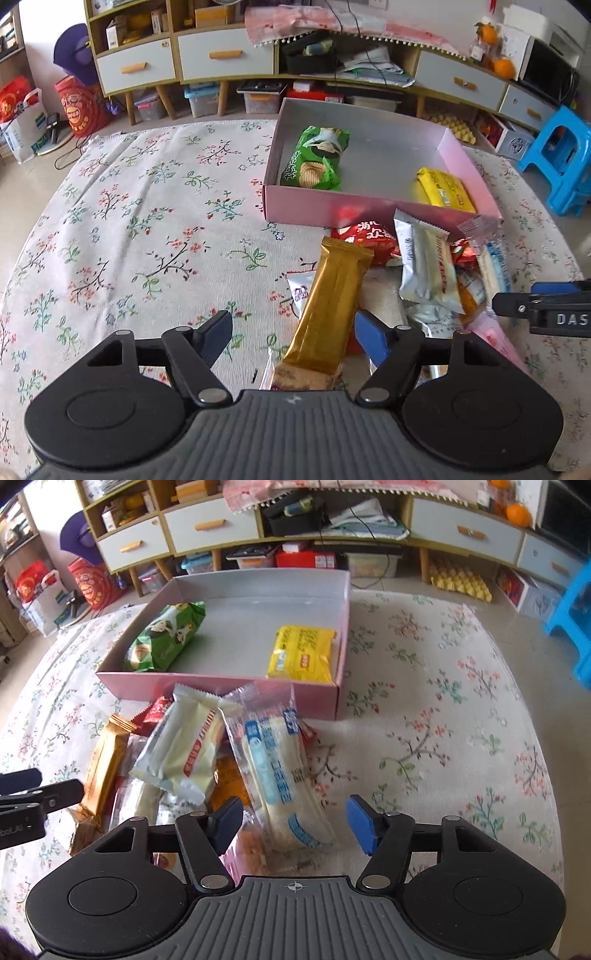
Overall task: Organize snacks
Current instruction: 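Grasp the gold bar with the left tool while the right tool grasps the white bread pack, then lower the gold bar and white bread pack into the pink box and release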
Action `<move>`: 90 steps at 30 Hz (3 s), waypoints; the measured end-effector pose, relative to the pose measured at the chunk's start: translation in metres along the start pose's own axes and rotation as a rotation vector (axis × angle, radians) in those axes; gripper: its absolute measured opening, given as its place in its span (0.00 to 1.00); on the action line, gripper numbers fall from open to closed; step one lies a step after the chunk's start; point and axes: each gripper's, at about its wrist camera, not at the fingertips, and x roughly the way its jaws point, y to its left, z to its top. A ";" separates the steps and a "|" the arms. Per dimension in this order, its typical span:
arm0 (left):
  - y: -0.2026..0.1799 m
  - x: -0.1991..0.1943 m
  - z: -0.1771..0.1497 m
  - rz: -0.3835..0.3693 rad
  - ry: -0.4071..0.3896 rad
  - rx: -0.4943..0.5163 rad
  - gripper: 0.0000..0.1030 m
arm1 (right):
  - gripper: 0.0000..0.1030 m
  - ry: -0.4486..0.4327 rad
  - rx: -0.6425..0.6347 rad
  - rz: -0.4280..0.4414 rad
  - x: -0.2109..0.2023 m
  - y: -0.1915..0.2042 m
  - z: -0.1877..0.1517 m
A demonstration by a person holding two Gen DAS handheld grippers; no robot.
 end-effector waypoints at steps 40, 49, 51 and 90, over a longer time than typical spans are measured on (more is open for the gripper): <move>0.022 0.013 0.021 -0.129 0.041 -0.135 0.21 | 0.20 -0.028 0.133 0.079 -0.015 -0.018 0.019; 0.029 0.005 0.039 -0.128 -0.069 -0.169 0.21 | 0.20 -0.072 0.217 0.092 -0.022 -0.037 0.033; 0.027 0.008 0.045 -0.132 -0.088 -0.155 0.21 | 0.20 -0.077 0.241 0.093 -0.020 -0.042 0.038; 0.002 0.039 0.101 -0.198 -0.162 -0.086 0.59 | 0.28 -0.117 0.471 0.239 0.031 -0.037 0.094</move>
